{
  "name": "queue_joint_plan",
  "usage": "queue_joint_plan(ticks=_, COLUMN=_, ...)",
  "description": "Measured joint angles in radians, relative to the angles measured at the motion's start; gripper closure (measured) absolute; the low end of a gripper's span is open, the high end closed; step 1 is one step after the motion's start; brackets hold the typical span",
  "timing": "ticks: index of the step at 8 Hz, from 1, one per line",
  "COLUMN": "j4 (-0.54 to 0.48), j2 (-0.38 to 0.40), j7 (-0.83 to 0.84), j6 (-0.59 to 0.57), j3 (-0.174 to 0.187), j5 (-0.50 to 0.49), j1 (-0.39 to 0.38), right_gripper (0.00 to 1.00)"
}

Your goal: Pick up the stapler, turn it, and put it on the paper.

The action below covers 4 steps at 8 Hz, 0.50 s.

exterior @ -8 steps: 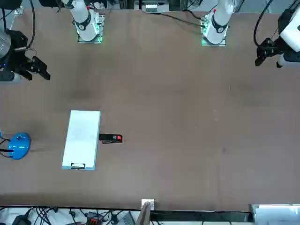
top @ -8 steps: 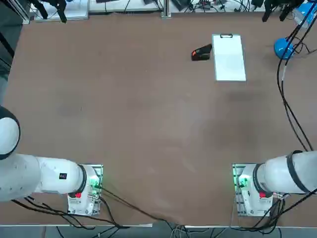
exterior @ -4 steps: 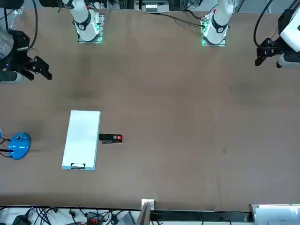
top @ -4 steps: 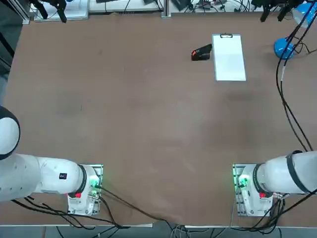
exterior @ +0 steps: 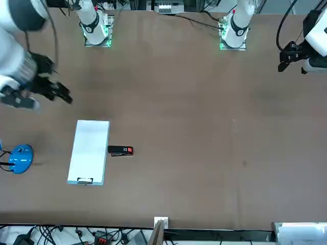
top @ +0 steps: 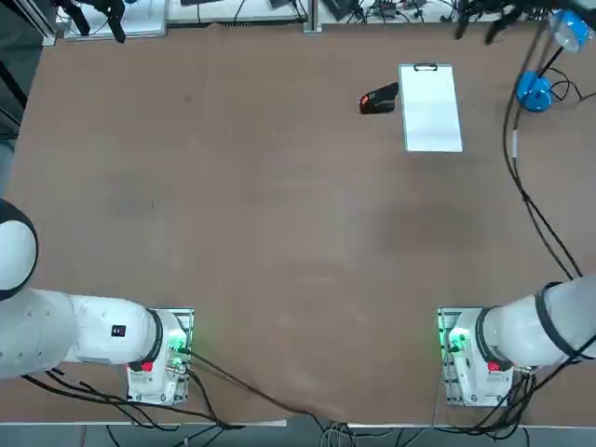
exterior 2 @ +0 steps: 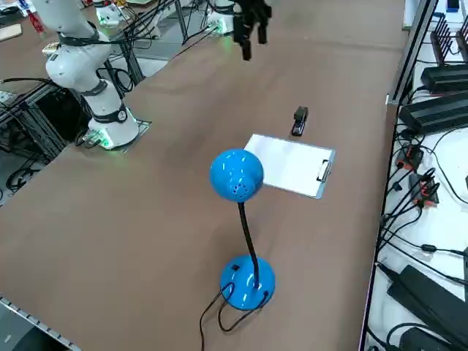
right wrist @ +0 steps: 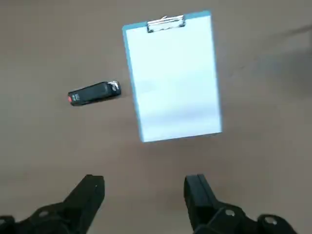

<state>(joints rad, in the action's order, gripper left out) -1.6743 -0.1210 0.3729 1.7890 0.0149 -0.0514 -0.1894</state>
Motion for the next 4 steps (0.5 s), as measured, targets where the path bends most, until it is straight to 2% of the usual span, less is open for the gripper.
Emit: queue_joint_plan(ticks=4, j4=0.011, j2=-0.198, j7=0.450, j6=0.168, j3=-0.002, j5=-0.001, j1=-0.111, right_gripper=0.00)
